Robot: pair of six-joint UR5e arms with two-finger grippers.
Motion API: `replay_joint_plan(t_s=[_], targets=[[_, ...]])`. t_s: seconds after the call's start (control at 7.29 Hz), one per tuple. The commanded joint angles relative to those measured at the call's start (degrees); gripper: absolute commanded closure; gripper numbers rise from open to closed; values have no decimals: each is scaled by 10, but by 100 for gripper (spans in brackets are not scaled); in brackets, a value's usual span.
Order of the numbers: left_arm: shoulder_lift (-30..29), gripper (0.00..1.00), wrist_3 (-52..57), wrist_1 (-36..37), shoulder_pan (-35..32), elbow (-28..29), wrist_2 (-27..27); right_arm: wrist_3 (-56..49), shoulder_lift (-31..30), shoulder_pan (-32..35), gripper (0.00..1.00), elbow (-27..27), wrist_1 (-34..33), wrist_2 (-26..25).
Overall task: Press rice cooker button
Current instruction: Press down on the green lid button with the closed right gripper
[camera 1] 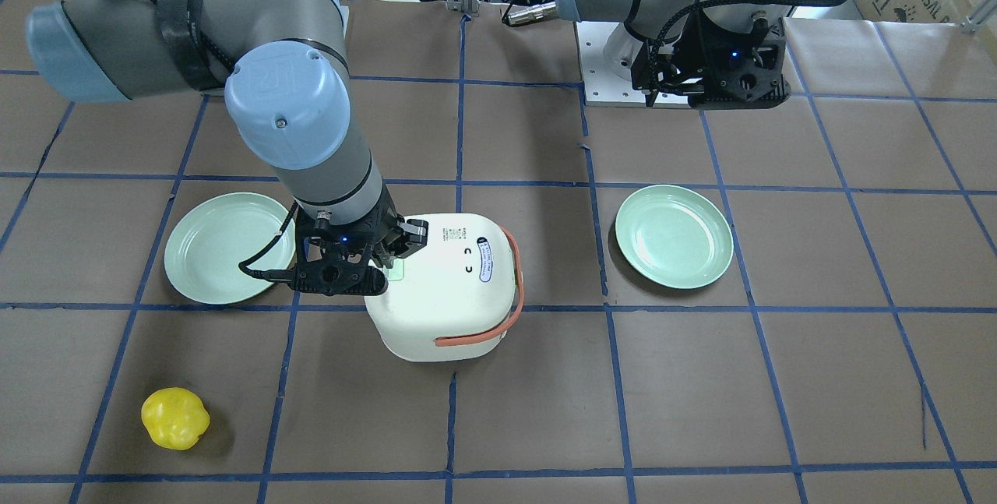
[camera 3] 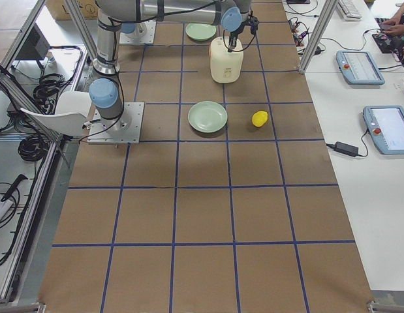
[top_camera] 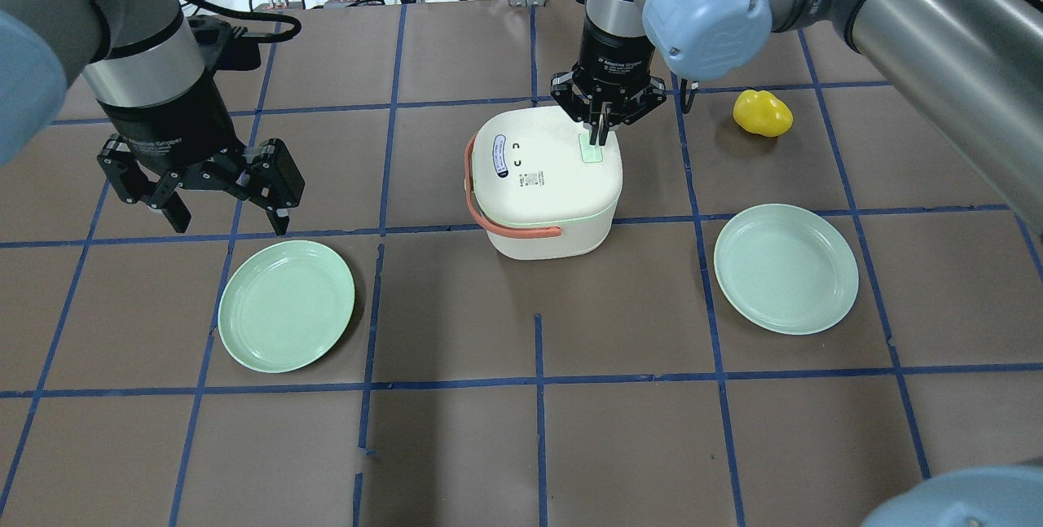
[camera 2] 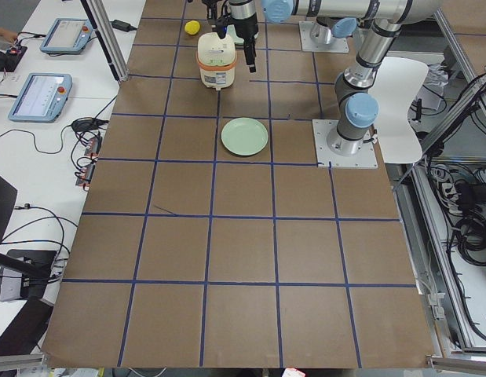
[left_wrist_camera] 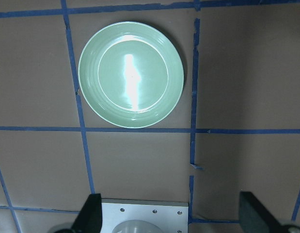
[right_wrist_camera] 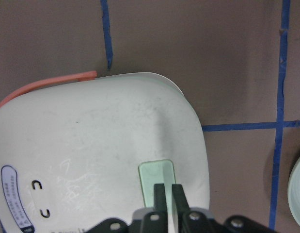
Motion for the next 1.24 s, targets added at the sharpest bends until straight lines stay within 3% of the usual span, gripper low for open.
replay_joint_plan(t_s=[0.0,1.1], targets=[[0,0,0,0,0,0,-1,1,1,1,83,2,-1,0],[0,0,0,0,0,0,-1,2,14,6,83,3,-4,0]])
